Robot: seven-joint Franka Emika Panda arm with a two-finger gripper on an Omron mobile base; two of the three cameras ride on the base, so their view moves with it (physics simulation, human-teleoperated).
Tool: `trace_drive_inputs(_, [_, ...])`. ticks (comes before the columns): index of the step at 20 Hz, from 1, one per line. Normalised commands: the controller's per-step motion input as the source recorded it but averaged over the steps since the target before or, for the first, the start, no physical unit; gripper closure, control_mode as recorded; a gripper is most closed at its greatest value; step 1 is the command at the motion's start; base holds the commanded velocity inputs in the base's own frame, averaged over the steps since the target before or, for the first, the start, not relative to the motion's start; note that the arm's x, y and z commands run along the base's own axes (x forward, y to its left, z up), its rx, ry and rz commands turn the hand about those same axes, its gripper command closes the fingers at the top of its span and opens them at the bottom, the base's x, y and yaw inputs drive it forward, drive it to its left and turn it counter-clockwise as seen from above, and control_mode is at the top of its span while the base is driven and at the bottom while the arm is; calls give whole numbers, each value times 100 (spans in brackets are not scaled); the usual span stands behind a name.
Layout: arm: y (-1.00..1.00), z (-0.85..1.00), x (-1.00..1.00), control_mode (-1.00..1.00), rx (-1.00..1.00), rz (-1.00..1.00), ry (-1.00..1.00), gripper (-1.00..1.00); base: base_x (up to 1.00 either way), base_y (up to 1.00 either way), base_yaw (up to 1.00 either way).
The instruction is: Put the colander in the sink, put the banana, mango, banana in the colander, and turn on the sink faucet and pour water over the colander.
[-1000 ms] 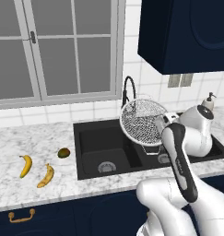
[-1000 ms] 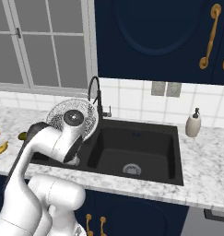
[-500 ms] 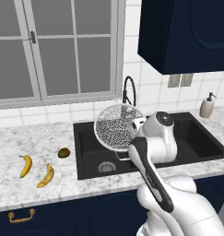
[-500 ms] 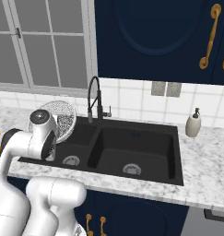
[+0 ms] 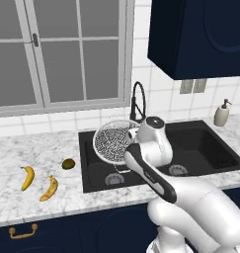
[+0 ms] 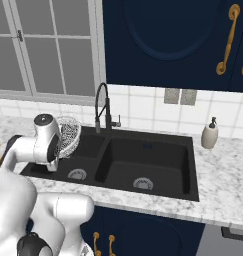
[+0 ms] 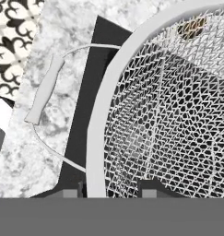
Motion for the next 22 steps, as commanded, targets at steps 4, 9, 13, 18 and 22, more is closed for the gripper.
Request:
trace_drive_inputs(4, [1, -4, 28, -100, -4, 0, 19, 100, 0, 0, 0])
trace_drive_inputs(9, [5, -22, 36, -100, -3, 0, 11, 100, 0, 0, 0])
trace_drive_inputs(13, [2, -39, 23, -100, 0, 0, 2, 100, 0, 0, 0])
trace_drive_inputs(18, [13, -56, 17, -100, 0, 0, 0, 100, 0, 0, 0])
trace_drive_inputs(22, [12, -56, 12, -100, 0, 0, 0, 100, 0, 0, 0])
